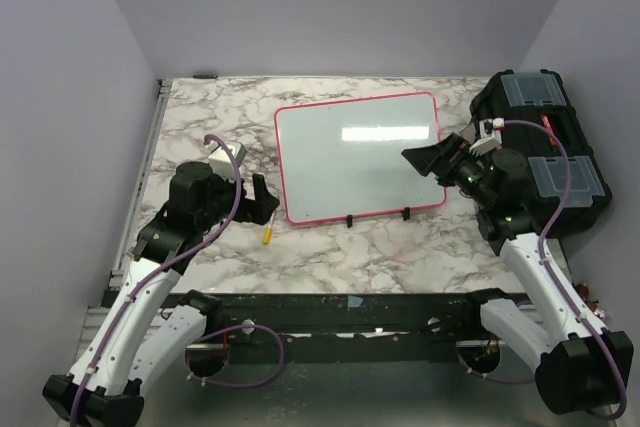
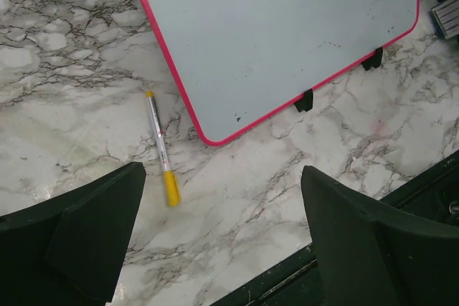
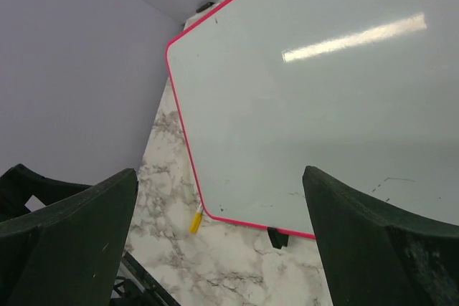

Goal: Write a sentence on the whiteboard
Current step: Pick up the whiteboard marker from the center of the board.

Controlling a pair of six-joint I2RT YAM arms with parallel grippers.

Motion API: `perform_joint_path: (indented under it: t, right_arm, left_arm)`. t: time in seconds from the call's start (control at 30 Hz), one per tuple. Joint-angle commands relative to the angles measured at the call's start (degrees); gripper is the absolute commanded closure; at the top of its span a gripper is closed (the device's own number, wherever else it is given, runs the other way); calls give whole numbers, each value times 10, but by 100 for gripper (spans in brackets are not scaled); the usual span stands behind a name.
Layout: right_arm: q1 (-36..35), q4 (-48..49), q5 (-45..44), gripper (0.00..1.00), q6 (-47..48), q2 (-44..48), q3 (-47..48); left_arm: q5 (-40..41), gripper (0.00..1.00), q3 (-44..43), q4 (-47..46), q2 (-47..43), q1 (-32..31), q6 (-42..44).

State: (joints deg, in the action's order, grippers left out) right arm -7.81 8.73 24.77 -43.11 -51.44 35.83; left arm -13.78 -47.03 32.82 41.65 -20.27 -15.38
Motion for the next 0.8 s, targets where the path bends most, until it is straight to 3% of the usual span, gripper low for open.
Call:
perform_joint_path:
  t: [0.0, 0.17, 0.43, 0.77]
  right_arm:
    - [-1, -81, -44, 0, 23, -2, 42]
    - [-2, -139, -44, 0, 49, -4, 71]
    - [-40, -329, -179, 0, 105, -55, 190]
    - [-126, -406, -331, 0, 115, -67, 250]
  left_arm:
    - [38, 8, -11, 12, -4, -1, 5]
    - [76, 8, -18, 32, 4, -1, -15]
    - [106, 11, 19, 32, -16, -2, -132]
    - [163, 17, 113, -14, 10, -4, -207]
